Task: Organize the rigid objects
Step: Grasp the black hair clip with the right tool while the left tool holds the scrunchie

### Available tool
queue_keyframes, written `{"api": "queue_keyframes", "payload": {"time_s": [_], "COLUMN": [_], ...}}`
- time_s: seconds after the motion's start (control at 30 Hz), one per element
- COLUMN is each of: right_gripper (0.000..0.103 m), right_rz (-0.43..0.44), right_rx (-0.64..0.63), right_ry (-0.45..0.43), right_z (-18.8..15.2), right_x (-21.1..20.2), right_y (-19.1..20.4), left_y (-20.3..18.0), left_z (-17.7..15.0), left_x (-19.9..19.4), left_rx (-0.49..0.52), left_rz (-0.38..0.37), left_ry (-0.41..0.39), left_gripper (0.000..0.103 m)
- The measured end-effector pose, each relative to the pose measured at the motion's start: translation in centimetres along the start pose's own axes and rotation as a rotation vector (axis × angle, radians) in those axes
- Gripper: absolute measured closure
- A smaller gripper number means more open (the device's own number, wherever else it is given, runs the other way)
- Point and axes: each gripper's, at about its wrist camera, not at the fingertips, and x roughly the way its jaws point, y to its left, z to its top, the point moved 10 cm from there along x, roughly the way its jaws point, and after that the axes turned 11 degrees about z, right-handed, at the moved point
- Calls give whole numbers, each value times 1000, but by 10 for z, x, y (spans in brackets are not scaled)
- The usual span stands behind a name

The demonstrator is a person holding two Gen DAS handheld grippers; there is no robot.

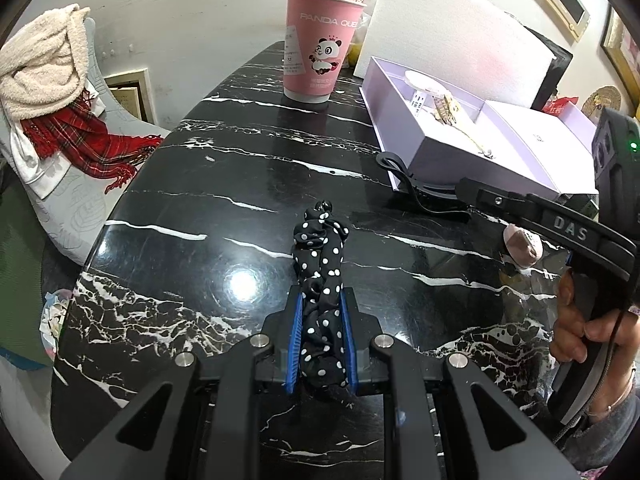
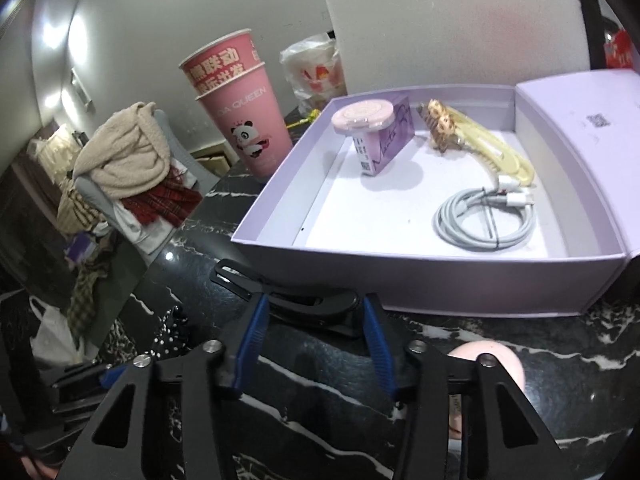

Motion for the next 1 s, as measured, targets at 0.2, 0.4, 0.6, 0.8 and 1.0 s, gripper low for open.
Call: {"api": "queue_keyframes", "payload": {"time_s": [0.2, 0.4, 0.6, 0.8, 1.0], "right_gripper": [92, 93, 95, 96, 95], "right_rz": [22, 23, 20, 5, -5], "right_rx": [23, 8, 22, 18, 9], "right_ry": [-52, -74, -60, -50, -14], "right_z": [4, 4, -12, -37, -52], "right_x": [-7, -18, -35, -59, -69], "right_y": [0, 3, -1, 0, 1], "left_y": [0, -1, -10, -24, -31], "left_z": [0, 1, -2, -6, -7], "left_x": [1, 0, -4, -6, -8], "left_rx": [2, 3, 25, 61, 75], "left_rz": [4, 5, 3, -4, -13], "left_ry": [1, 1, -4, -8, -9], "left_gripper": [85, 85, 85, 85, 85]}}
